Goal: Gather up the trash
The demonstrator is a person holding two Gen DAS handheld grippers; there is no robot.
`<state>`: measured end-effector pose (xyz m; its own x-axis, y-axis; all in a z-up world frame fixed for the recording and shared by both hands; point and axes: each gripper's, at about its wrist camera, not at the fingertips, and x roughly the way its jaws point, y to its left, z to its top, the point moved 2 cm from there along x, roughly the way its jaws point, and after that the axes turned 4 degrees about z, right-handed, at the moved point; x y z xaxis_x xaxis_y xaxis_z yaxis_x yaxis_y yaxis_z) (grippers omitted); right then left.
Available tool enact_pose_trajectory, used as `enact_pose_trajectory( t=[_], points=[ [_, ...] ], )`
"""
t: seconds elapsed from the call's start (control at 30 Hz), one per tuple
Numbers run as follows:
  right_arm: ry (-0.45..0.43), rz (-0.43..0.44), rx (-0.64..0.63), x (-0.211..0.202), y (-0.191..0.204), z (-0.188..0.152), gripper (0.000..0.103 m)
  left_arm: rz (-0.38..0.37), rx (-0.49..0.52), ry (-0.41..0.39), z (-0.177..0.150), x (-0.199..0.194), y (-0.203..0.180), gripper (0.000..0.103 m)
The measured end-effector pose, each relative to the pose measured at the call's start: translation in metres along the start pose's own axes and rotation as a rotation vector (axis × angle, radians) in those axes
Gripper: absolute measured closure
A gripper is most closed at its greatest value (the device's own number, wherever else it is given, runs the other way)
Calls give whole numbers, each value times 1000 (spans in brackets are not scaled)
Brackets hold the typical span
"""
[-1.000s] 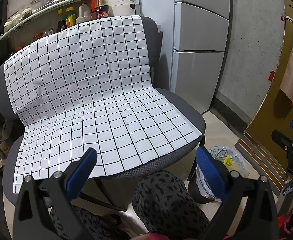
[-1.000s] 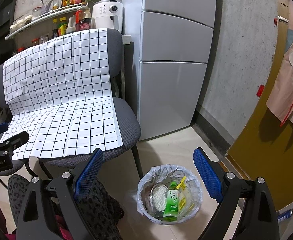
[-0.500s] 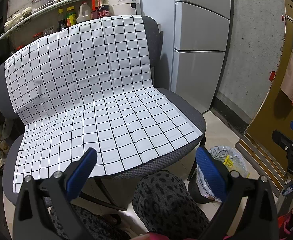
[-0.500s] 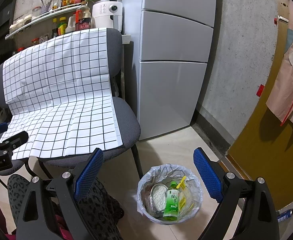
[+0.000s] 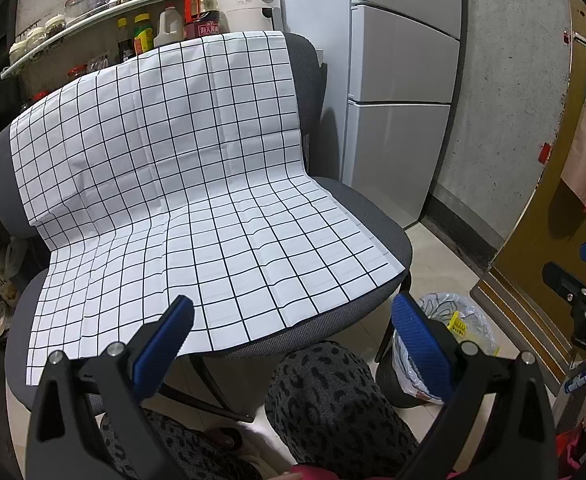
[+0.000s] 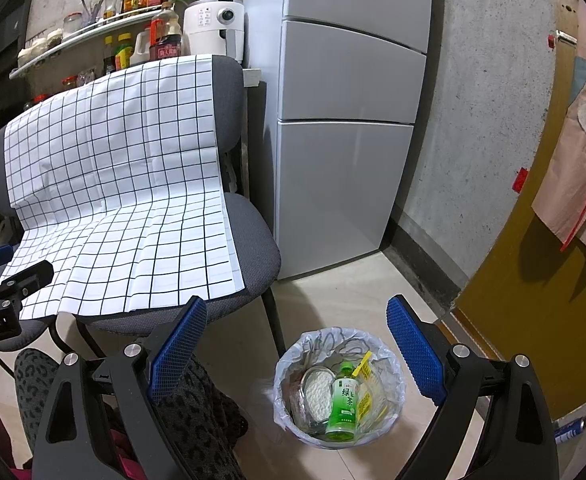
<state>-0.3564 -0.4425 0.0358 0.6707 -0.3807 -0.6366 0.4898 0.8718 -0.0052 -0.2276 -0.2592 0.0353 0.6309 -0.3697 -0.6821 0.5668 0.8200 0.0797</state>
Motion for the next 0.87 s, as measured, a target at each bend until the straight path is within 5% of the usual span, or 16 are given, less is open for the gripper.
enact_pose_trajectory(
  t=[0.57,0.87],
  points=[
    [3,-2,3,2,-1,-3,12,17,5,-11,3,-1,-2,7],
    [63,58,13,36,13,-2,12,10,-51,93,-4,40,20,7]
  ],
)
